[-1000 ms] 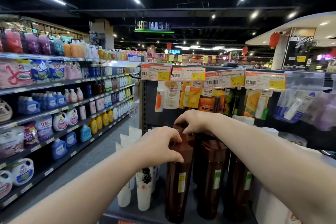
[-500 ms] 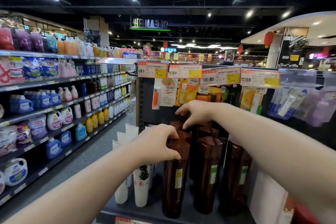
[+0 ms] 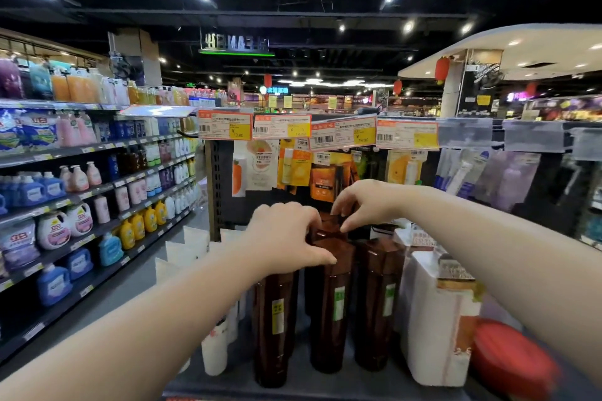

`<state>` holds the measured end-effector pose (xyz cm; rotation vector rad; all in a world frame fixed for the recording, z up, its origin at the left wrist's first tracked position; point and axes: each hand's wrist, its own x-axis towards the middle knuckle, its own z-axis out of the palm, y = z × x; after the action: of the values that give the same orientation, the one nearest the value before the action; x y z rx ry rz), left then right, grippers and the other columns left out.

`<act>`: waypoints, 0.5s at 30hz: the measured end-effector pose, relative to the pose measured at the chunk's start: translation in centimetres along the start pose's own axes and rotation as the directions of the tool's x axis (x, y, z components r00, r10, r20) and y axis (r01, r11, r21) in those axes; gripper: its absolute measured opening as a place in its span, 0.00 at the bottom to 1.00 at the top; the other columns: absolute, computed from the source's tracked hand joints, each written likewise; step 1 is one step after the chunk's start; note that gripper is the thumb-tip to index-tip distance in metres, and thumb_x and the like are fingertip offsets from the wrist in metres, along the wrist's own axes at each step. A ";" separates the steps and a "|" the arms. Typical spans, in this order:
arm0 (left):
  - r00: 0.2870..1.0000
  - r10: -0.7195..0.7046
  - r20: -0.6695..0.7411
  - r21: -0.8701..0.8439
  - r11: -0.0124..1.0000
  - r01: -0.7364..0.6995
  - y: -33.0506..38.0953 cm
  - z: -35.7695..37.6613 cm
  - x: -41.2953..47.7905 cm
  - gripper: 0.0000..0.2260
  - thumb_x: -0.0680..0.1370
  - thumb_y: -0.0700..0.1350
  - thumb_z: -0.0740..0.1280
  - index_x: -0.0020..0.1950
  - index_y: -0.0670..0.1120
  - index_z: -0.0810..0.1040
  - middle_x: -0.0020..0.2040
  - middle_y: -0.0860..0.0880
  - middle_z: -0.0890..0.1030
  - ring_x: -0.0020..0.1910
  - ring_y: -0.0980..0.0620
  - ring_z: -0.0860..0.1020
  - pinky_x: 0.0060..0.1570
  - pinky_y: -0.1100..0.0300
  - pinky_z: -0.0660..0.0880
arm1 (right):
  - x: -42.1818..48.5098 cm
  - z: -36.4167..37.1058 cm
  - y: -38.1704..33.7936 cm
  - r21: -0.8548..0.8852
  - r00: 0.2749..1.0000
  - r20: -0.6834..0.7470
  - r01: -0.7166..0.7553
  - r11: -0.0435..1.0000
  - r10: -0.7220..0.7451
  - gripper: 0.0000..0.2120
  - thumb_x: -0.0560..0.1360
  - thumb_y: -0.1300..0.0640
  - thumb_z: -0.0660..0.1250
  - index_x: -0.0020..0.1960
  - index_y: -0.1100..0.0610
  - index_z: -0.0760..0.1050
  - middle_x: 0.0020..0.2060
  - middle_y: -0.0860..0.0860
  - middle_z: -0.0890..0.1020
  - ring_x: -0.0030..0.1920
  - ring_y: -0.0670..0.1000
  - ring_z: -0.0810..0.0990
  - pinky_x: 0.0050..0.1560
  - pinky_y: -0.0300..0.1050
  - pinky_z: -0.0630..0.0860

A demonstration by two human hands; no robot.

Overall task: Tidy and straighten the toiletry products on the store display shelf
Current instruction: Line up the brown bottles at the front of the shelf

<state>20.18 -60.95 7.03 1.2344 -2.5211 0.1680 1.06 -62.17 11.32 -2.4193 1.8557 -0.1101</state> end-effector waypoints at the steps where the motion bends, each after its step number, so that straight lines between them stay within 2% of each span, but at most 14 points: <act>1: 1.000 0.011 0.030 0.042 0.999 -0.012 0.5 0.4 0.4 0.29 0.65 0.70 0.64 0.59 0.55 0.72 0.54 0.53 0.77 0.55 0.49 0.75 0.55 0.50 0.67 | 0.2 0.3 -0.1 0.001 1.000 0.009 0.013 1.000 -0.013 0.20 0.71 0.50 0.71 0.61 0.51 0.75 0.54 0.48 0.78 0.51 0.47 0.75 0.52 0.39 0.70; 4: 0.996 0.022 0.087 0.123 0.992 -0.032 1.8 1.5 1.3 0.31 0.65 0.71 0.63 0.59 0.52 0.72 0.52 0.51 0.78 0.53 0.47 0.75 0.53 0.50 0.65 | 1.0 0.8 -0.2 0.016 0.999 0.010 0.032 0.999 -0.032 0.19 0.71 0.53 0.70 0.61 0.50 0.74 0.52 0.48 0.78 0.51 0.47 0.76 0.49 0.39 0.70; 6: 0.998 0.020 0.067 0.118 0.993 -0.028 2.2 2.1 1.4 0.28 0.67 0.69 0.64 0.58 0.51 0.71 0.51 0.51 0.79 0.52 0.47 0.75 0.53 0.50 0.63 | 1.6 0.8 -0.1 0.063 0.999 -0.041 0.021 0.998 -0.018 0.14 0.73 0.58 0.65 0.58 0.50 0.76 0.50 0.48 0.78 0.54 0.49 0.77 0.47 0.38 0.71; 8: 0.999 0.021 0.029 0.113 0.993 -0.024 2.2 2.4 1.4 0.25 0.68 0.66 0.64 0.56 0.51 0.71 0.51 0.51 0.79 0.52 0.47 0.75 0.53 0.50 0.63 | 2.3 0.7 -0.1 0.067 0.996 -0.089 -0.001 0.998 0.006 0.14 0.74 0.61 0.61 0.58 0.51 0.75 0.52 0.50 0.77 0.56 0.51 0.76 0.48 0.39 0.71; 11: 1.000 0.000 0.022 0.092 0.996 -0.002 2.1 2.5 1.2 0.24 0.69 0.65 0.66 0.57 0.51 0.71 0.51 0.51 0.79 0.52 0.47 0.75 0.55 0.51 0.63 | 3.7 1.2 -0.4 -0.031 0.996 -0.092 -0.010 0.999 0.007 0.17 0.77 0.55 0.62 0.66 0.54 0.71 0.61 0.52 0.75 0.61 0.52 0.74 0.55 0.40 0.71; 13: 1.000 -0.022 0.016 0.094 0.995 0.020 2.0 2.5 1.0 0.24 0.69 0.65 0.66 0.58 0.52 0.71 0.52 0.51 0.79 0.52 0.48 0.75 0.55 0.51 0.63 | 4.7 1.7 -0.6 -0.038 0.998 -0.055 -0.014 0.999 0.012 0.20 0.77 0.51 0.62 0.68 0.54 0.69 0.65 0.52 0.73 0.64 0.52 0.72 0.60 0.43 0.69; 15: 0.999 -0.043 0.016 0.089 0.995 0.042 1.8 2.5 0.8 0.25 0.69 0.64 0.66 0.59 0.52 0.71 0.53 0.51 0.79 0.54 0.48 0.74 0.56 0.51 0.63 | 5.5 2.0 -0.7 -0.025 0.999 -0.015 -0.031 0.999 0.031 0.21 0.77 0.49 0.62 0.68 0.53 0.69 0.66 0.52 0.73 0.65 0.52 0.71 0.60 0.43 0.69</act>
<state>17.73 -61.10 5.03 1.3280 -2.5251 0.2625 3.35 -67.27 9.39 -2.4112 1.9115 -0.1023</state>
